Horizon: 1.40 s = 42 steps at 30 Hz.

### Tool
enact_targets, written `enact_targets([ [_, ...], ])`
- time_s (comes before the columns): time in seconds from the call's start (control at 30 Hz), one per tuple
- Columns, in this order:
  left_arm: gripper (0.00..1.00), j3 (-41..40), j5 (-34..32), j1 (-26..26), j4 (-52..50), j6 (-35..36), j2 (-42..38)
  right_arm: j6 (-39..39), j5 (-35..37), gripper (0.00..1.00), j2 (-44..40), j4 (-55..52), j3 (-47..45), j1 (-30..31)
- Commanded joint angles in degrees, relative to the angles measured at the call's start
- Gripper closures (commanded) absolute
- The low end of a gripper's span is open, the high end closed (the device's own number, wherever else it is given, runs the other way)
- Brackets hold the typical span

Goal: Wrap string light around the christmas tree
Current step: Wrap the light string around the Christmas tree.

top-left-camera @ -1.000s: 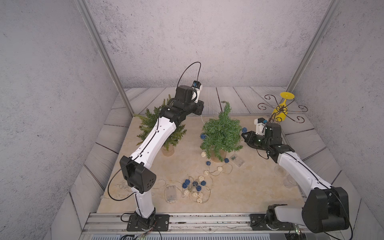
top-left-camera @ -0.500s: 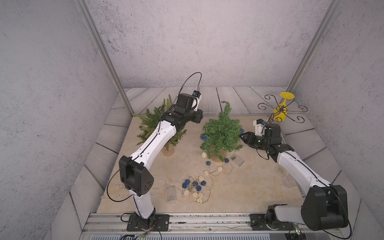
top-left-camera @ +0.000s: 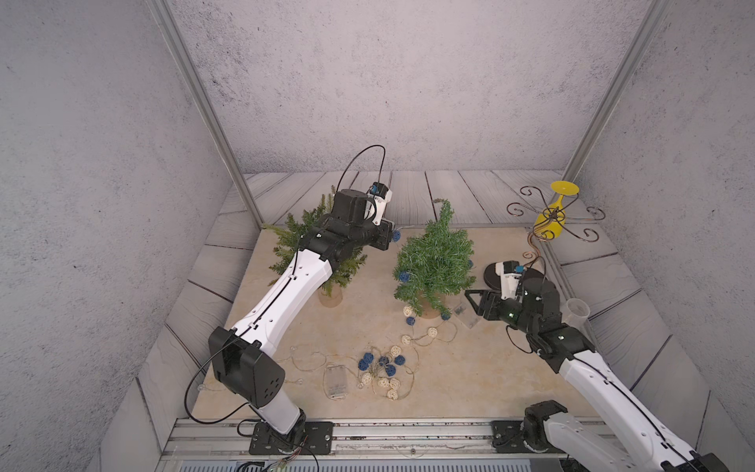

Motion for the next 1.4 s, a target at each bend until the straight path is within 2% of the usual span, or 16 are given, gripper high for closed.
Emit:
enact_targets([
  [0.0, 1.00, 0.0, 2.8, 0.5, 1.5, -0.9, 0.5, -4.2, 6.1, 0.39, 0.7, 5.8, -4.2, 6.6],
  [0.17, 1.00, -0.4, 2.2, 0.5, 1.6, -0.9, 0.2, -5.5, 4.8, 0.38, 3.0, 17.8, -11.6, 10.8],
  [0.27, 1.00, -0.6, 2.1, 0.5, 1.9, -1.0, 0.5, -5.5, 6.4, 0.37, 3.6, 24.5, -16.0, 12.3],
  [0.33, 1.00, -0.6, 2.0, 0.5, 1.9, -1.1, 0.7, -5.9, 7.2, 0.33, 6.0, 27.6, -17.4, 13.4],
  [0.53, 1.00, -0.3, 2.2, 0.4, 2.7, -1.8, 1.0, -9.6, 7.1, 0.31, 21.8, 48.7, -19.1, 16.3],
  [0.67, 1.00, -0.4, 1.4, 0.4, 2.3, -1.1, 1.0, -12.7, 8.1, 0.33, 30.9, 57.9, -17.5, 17.8],
  [0.83, 1.00, -1.1, 1.1, 0.4, 2.3, -0.8, 0.6, -14.9, 13.1, 0.35, 35.5, 64.8, -17.2, 18.7],
  [0.97, 1.00, -1.4, 2.4, 0.4, 3.0, -1.0, 0.5, -14.7, 15.0, 0.40, 42.2, 79.9, -18.9, 19.6],
  [1.07, 1.00, -1.4, 2.3, 0.4, 2.7, -0.8, 0.4, -15.1, 16.4, 0.43, 46.2, 83.5, -18.1, 19.7],
  [1.17, 1.00, -1.8, 2.1, 0.4, 3.0, -0.7, 0.4, -15.0, 15.1, 0.60, 48.1, 84.2, -16.4, 19.7],
  [1.37, 1.00, -2.1, 2.2, 0.5, 3.3, -0.8, 0.7, -16.9, 16.3, 0.96, 43.5, 79.7, -18.5, 20.7],
])
